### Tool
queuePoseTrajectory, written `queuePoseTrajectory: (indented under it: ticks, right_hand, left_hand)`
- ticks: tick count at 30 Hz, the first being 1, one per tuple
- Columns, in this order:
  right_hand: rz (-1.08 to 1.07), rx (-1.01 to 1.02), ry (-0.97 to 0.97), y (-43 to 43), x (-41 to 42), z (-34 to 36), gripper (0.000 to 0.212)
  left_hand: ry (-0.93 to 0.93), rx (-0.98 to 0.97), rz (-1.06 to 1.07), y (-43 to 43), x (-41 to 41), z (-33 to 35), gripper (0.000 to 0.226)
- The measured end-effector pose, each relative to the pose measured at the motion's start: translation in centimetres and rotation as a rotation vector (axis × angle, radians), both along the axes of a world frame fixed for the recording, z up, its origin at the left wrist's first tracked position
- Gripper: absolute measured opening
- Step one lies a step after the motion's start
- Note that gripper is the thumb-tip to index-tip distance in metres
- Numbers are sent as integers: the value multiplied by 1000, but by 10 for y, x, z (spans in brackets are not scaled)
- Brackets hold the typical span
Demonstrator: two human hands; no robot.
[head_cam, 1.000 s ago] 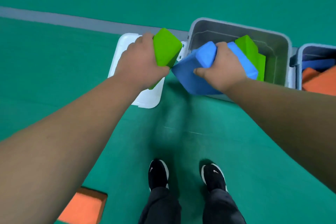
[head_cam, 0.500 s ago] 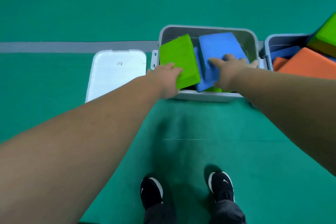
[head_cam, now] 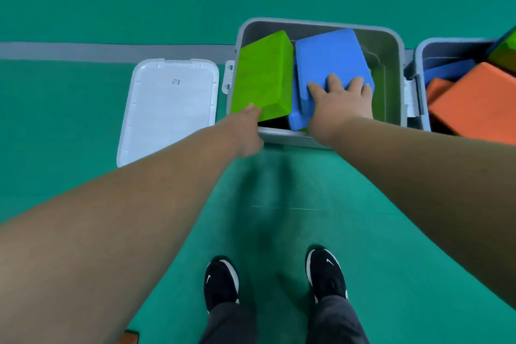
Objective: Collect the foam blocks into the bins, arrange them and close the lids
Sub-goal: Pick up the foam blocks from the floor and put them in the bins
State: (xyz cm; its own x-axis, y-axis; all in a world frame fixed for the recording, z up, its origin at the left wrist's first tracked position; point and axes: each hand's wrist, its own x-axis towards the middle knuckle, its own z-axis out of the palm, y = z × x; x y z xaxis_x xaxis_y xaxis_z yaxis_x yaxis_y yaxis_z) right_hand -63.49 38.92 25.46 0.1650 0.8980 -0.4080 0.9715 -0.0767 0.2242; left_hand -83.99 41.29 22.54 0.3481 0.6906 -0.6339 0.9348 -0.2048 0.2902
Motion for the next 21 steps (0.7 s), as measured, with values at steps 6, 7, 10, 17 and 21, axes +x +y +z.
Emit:
queuePoseTrajectory:
  ticks: [6, 7, 10, 17, 21]
  right_hand:
    - [-115, 21, 94, 8, -14, -6, 54]
    - [-150, 44, 135, 8, -17, -5, 51]
    - [-71, 82, 160, 4, -29, -1, 50]
    - [168, 119, 331, -18, -114, 5, 50]
    - [258, 54, 439, -34, -216, 4, 43]
  left_hand:
    - [-78, 58, 98, 4, -5, -8, 73]
    - [-115, 90, 139, 2, -8, -9, 65]
    - [-142, 103, 267, -4, -18, -7, 52]
    - [-245, 18, 616, -49, -83, 22, 25]
    - [-182, -51, 848, -110, -164, 18, 28]
